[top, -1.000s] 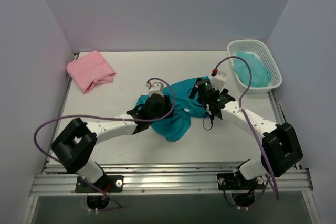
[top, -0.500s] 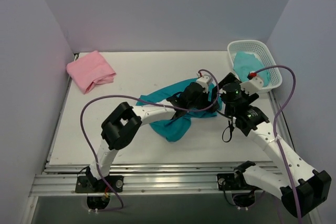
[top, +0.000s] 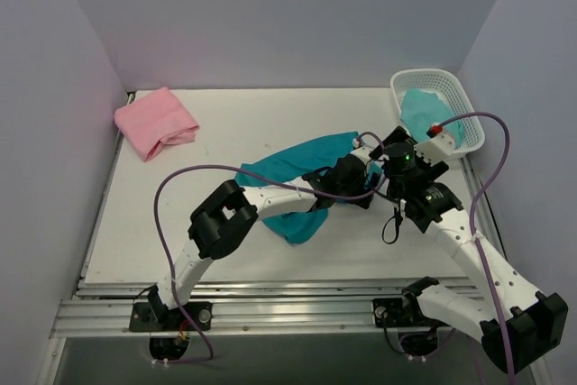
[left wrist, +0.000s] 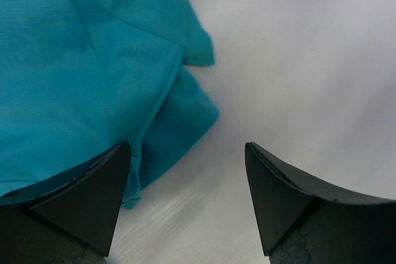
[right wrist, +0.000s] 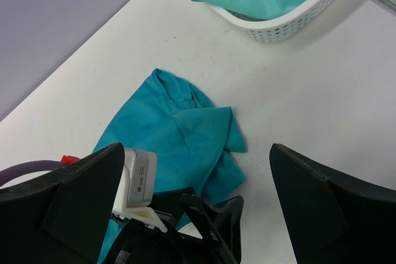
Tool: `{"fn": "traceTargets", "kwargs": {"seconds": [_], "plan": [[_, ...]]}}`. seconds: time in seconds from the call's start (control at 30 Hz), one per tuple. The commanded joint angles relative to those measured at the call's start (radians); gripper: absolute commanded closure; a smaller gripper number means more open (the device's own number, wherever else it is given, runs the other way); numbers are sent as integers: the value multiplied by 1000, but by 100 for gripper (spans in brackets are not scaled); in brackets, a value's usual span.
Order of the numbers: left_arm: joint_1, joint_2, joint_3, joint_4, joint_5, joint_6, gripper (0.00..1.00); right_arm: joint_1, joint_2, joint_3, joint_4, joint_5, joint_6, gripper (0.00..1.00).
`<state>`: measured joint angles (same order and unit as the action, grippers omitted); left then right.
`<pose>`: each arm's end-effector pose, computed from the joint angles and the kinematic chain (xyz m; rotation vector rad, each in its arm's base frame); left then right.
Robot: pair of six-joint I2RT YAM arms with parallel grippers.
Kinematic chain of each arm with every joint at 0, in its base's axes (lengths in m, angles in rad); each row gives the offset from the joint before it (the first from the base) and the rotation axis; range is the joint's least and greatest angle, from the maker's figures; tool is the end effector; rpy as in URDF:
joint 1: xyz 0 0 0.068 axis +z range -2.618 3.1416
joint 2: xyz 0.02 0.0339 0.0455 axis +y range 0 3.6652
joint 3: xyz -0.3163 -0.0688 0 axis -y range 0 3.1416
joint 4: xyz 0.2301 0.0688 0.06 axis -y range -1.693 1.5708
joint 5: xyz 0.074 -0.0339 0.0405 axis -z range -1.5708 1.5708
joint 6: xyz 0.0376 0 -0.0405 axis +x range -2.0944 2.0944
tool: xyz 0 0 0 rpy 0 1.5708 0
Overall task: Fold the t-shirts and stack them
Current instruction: Flatten out the tshirt
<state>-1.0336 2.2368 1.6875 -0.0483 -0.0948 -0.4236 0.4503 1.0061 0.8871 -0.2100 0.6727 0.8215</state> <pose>0.2769 -0.4579 0.2305 0.6241 2.1713 -0.7156 0.1760 0.0591 0.3795 0.7655 1.6663 0.2553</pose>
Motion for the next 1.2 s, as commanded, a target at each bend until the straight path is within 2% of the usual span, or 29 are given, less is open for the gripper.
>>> {"fn": "traceTargets", "kwargs": {"seconds": [0.0,0.1,0.23,0.7,0.8,0.97,1.0,1.1,1.17], "plan": [[-19,-8,64,-82,-222,107,17,-2,-9,4,11,-7,-12,0],[-26,4,80,-104,-321,147,17,-2,-9,1,17,-18,-16,0],[-26,17,90,-113,-379,175,17,-7,-8,-2,24,-31,-24,0],[-33,46,67,-91,-508,227,17,-19,3,-23,61,-87,-36,0],[-33,57,66,-87,-536,238,20,-21,3,-27,64,-96,-36,0],[-33,57,55,-79,-563,229,44,-24,2,-30,69,-101,-36,0],[-33,55,54,-78,-574,226,64,-24,0,-31,69,-102,-38,0],[-32,44,48,-84,-614,210,97,-28,2,-37,76,-105,-38,0],[-33,9,32,-71,-623,207,98,-30,8,-39,78,-107,-39,0]]}}
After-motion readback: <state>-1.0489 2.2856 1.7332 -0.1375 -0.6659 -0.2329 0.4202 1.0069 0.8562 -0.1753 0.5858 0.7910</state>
